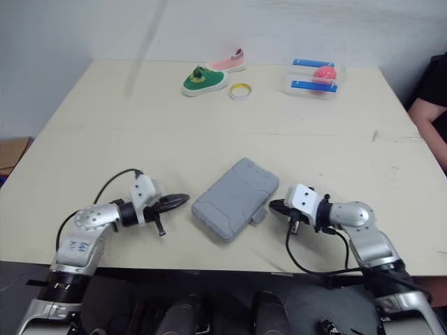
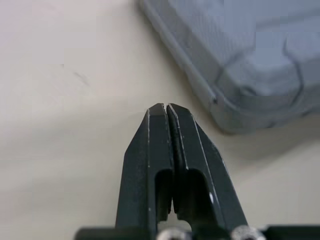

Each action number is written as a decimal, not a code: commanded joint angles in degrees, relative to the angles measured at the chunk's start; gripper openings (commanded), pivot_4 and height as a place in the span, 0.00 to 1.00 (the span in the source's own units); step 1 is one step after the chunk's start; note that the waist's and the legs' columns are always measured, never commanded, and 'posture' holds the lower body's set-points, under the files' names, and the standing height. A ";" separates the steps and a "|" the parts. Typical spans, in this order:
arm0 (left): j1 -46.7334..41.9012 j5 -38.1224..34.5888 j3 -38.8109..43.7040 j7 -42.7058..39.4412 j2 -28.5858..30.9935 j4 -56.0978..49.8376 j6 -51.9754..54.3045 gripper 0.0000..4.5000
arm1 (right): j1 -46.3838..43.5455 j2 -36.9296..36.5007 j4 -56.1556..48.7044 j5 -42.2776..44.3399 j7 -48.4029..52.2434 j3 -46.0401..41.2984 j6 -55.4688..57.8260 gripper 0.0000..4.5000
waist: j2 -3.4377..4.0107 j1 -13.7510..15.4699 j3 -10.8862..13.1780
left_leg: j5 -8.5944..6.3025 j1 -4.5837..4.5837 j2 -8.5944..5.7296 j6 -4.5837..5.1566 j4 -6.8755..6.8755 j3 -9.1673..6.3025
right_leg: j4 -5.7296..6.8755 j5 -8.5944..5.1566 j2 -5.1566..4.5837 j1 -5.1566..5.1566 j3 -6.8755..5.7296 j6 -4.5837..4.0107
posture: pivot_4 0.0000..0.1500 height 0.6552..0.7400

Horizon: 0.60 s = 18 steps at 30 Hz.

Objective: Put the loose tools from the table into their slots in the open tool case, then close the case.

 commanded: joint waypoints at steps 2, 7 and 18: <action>-4.52 -6.56 -0.49 -3.25 0.05 -7.12 3.29 0.00 | 5.57 -0.98 -3.06 2.08 -1.94 -5.15 0.64 0.00 | 0.00 0.58 0.00 | -0.10 0.00 -0.03 -0.15 0.00 -0.02 | -0.03 0.00 0.00 0.06 -0.03 0.01 | 1.00 1.00; -12.93 -2.94 -8.98 -3.79 -3.03 -4.68 4.62 0.00 | 9.96 0.64 -10.22 6.77 -2.34 -8.02 1.30 0.00 | 0.01 1.19 0.01 | 0.00 0.02 0.00 -0.09 0.00 0.09 | 0.01 0.03 0.20 0.04 -0.07 0.05 | 1.00 1.00; -21.21 12.08 -23.92 0.55 -11.22 12.00 1.87 0.00 | 11.98 1.99 -19.31 9.54 -2.15 -6.76 6.59 0.00 | 0.00 1.10 0.01 | 0.11 0.03 0.09 0.20 0.00 0.31 | 0.02 0.03 0.53 -0.11 -0.15 0.06 | 1.00 1.00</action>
